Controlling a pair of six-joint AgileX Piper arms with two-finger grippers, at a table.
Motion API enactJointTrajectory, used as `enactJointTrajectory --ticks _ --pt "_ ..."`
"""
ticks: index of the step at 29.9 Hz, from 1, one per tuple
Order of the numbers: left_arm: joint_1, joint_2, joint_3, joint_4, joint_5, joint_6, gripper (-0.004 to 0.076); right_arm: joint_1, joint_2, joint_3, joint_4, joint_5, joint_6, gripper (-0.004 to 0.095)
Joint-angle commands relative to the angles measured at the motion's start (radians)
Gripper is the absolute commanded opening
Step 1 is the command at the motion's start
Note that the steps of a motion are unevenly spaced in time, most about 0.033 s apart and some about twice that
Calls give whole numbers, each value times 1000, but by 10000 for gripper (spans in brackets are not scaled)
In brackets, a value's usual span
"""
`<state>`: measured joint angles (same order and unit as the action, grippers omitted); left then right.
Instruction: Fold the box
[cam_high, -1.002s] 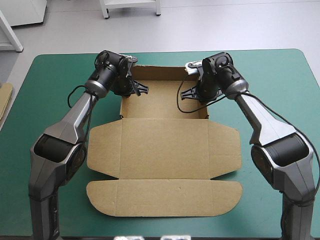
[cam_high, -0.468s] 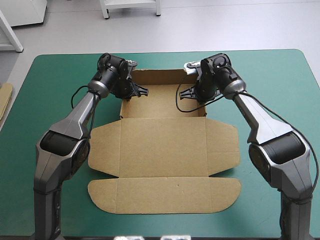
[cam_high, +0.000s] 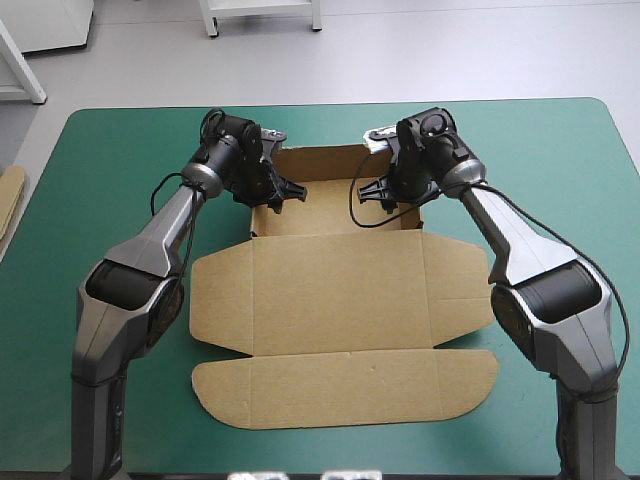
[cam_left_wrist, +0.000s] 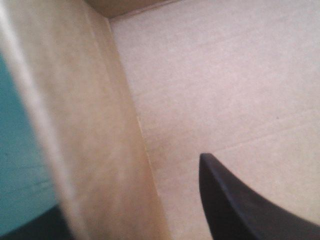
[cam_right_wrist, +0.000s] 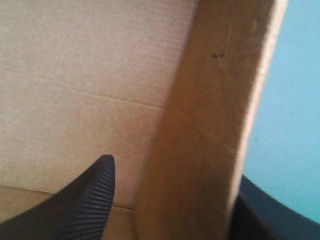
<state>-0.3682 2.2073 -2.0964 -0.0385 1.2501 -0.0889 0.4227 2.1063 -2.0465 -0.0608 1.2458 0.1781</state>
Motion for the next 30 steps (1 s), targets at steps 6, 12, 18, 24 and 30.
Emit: enactJointTrajectory --ticks 6,12,18,24,30 --pt "-22 -141 -25 -71 -26 34 475 12 -62 -131 9 0 -23 564" --pt "-22 -165 -25 -65 -41 54 475 12 -62 -161 -13 -1 -18 554" --pt "-20 -152 -25 -55 -44 54 475 12 -62 -160 -61 -8 -15 554" --pt "-20 -151 -25 -15 -66 50 475 -14 -58 -160 -83 -42 -8 554" --pt "-1 -131 -25 -5 -94 43 475 -34 -59 -160 -79 -112 -11 554"
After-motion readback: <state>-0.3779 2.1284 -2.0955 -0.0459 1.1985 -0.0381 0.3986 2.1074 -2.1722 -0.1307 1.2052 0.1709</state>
